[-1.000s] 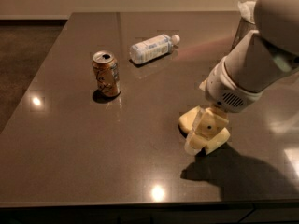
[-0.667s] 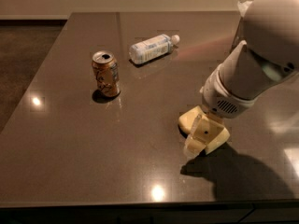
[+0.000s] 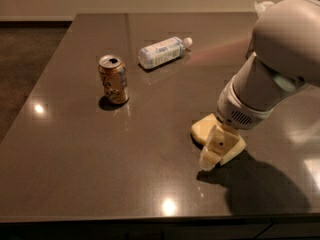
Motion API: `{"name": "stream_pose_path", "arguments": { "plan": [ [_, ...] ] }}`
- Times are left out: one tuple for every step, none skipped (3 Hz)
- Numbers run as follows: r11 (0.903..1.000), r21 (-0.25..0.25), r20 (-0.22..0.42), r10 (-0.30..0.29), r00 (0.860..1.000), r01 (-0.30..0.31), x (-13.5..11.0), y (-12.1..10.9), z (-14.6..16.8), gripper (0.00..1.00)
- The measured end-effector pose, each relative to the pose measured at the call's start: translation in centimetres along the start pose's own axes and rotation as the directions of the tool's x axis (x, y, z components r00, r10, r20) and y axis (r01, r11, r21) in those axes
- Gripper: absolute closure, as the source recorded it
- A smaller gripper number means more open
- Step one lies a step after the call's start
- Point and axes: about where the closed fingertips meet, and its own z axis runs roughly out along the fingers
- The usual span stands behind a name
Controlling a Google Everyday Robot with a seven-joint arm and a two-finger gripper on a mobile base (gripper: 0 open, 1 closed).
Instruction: Move sponge near orange can
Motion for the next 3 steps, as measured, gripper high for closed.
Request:
{"name": "stream_pose_path", "arguments": {
  "plan": [
    [0.9998,0.001,-0.021,0.022,1.0,-0.022,0.59,-0.42,0.25,0.18],
    [0.9989,-0.01,-0.033,0.045,0.998,-0.045,0.97,-0.83,0.37,0.42],
    [0.9992,-0.018,-0.044,0.036,0.998,-0.036,0.58,-1.2,0.58,0.65]
  ]
}}
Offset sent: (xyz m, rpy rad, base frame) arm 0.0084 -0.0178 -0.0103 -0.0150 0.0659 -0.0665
